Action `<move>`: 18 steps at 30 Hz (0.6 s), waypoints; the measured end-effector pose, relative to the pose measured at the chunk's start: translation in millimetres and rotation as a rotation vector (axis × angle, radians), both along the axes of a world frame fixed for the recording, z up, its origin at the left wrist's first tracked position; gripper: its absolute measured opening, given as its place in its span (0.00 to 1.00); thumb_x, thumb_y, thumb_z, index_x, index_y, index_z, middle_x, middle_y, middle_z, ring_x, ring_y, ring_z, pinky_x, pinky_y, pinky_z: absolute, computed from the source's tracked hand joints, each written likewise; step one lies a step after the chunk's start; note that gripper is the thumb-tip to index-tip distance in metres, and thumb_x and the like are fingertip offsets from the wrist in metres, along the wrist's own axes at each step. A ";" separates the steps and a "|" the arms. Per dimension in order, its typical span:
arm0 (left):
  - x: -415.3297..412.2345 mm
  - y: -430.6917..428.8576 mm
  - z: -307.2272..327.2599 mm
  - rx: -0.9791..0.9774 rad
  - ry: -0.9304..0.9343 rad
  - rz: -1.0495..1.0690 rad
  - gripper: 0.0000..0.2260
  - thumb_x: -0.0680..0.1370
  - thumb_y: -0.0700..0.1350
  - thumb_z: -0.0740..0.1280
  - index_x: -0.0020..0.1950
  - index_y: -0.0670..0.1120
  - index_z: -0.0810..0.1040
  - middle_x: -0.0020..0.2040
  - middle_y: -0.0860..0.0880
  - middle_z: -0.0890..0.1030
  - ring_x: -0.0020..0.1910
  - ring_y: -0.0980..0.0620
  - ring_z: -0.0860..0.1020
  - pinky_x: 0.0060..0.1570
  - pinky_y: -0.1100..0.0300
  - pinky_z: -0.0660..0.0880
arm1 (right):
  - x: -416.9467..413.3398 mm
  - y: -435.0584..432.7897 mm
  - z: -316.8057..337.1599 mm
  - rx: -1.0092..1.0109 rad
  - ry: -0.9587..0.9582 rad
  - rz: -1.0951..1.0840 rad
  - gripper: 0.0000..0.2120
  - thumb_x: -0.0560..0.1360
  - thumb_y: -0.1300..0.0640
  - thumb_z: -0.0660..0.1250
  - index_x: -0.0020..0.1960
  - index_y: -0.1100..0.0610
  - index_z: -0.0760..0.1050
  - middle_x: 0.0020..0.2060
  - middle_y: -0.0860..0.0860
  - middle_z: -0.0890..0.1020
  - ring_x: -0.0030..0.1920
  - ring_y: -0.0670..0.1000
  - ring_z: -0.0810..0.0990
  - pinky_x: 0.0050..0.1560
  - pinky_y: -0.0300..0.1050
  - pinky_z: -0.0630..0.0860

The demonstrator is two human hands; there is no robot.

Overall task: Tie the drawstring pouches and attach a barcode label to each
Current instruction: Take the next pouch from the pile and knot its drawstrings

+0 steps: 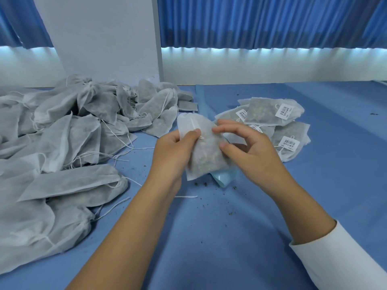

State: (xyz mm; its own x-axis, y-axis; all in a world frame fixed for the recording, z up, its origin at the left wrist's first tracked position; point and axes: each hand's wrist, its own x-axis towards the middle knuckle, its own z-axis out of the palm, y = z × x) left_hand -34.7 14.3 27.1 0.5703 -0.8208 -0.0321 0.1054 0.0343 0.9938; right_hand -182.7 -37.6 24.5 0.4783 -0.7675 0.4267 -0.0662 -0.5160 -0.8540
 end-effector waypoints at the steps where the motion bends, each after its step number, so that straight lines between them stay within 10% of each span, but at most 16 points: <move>1: 3.3 -0.7 -0.2 0.005 0.002 0.041 0.08 0.77 0.46 0.70 0.39 0.45 0.80 0.39 0.45 0.82 0.39 0.48 0.79 0.43 0.54 0.74 | -3.4 -3.2 0.9 0.034 0.031 -0.005 0.20 0.74 0.70 0.65 0.56 0.47 0.79 0.62 0.44 0.78 0.64 0.38 0.73 0.56 0.35 0.76; 11: 23.4 -4.1 -2.6 0.029 0.016 0.186 0.07 0.78 0.48 0.69 0.42 0.47 0.80 0.41 0.50 0.82 0.41 0.52 0.78 0.40 0.59 0.72 | -7.8 -20.7 -10.5 0.359 0.376 -0.076 0.28 0.75 0.55 0.69 0.72 0.43 0.64 0.47 0.40 0.80 0.49 0.38 0.77 0.43 0.35 0.69; 14: 24.5 -4.8 -3.3 0.041 0.002 0.191 0.07 0.78 0.49 0.68 0.44 0.46 0.80 0.42 0.49 0.81 0.41 0.52 0.78 0.40 0.59 0.71 | -6.6 -21.6 -12.7 0.367 0.361 -0.078 0.25 0.76 0.54 0.68 0.70 0.45 0.67 0.37 0.37 0.81 0.46 0.38 0.77 0.46 0.36 0.70; 18: 24.4 -4.5 -3.3 0.049 -0.020 0.198 0.10 0.78 0.49 0.68 0.48 0.43 0.81 0.46 0.45 0.83 0.44 0.50 0.78 0.42 0.57 0.71 | -6.6 -20.1 -7.9 0.430 0.350 -0.037 0.26 0.75 0.52 0.66 0.71 0.39 0.66 0.49 0.41 0.81 0.56 0.42 0.77 0.61 0.42 0.71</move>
State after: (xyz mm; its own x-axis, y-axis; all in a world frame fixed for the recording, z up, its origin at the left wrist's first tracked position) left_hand -10.3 9.8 23.8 0.7211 -0.6906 -0.0560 0.0812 0.0040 0.9967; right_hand -189.3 -57.7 16.6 0.5051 -0.8562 -0.1083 -0.3956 -0.1182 -0.9108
